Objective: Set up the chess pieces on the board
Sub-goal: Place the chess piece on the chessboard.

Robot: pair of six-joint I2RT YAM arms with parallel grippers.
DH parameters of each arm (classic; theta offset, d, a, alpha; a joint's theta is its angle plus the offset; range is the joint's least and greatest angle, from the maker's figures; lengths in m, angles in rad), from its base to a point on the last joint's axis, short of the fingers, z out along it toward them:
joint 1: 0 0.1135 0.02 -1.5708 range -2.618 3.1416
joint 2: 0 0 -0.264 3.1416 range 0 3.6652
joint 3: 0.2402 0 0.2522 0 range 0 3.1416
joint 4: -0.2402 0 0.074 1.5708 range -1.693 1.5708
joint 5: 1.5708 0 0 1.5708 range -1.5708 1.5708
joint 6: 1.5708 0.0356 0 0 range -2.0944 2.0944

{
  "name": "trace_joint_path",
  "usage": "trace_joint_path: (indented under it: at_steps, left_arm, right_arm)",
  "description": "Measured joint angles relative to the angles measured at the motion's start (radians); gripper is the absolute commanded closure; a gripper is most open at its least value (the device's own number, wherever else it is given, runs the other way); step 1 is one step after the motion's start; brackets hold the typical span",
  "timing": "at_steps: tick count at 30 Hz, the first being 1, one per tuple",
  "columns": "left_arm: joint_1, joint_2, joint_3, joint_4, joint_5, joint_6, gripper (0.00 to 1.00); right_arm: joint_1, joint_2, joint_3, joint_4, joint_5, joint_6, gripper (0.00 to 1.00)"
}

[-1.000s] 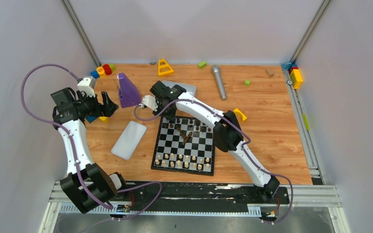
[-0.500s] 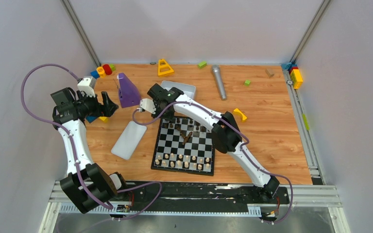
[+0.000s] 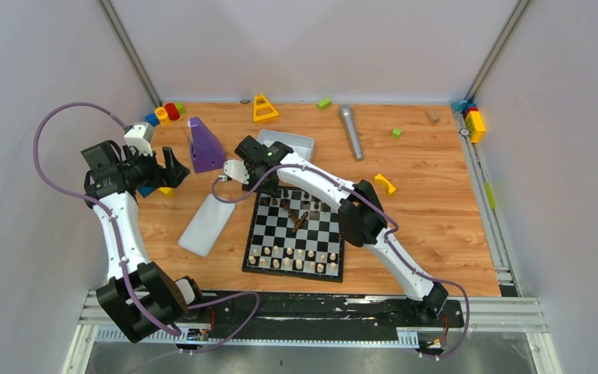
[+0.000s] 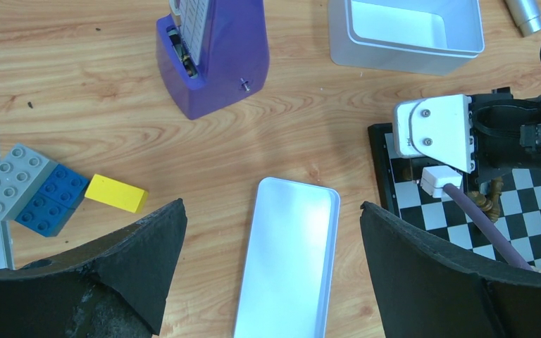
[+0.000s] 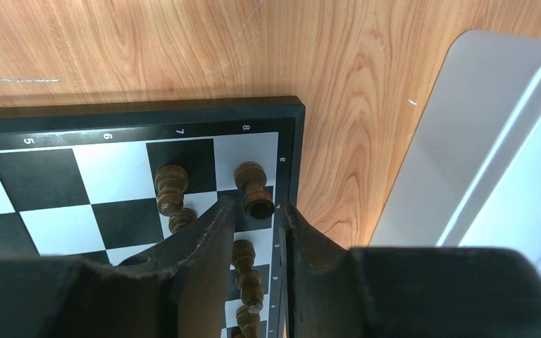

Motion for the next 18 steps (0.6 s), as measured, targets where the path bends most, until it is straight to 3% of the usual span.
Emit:
trace_joint_path:
  at_steps: [18]
  left_arm:
    - [0.000,-0.025,-0.013,0.020,0.030,0.008,0.00]
  right_arm:
    - [-0.014,-0.011,-0.008,0.027,-0.026,0.050,0.56]
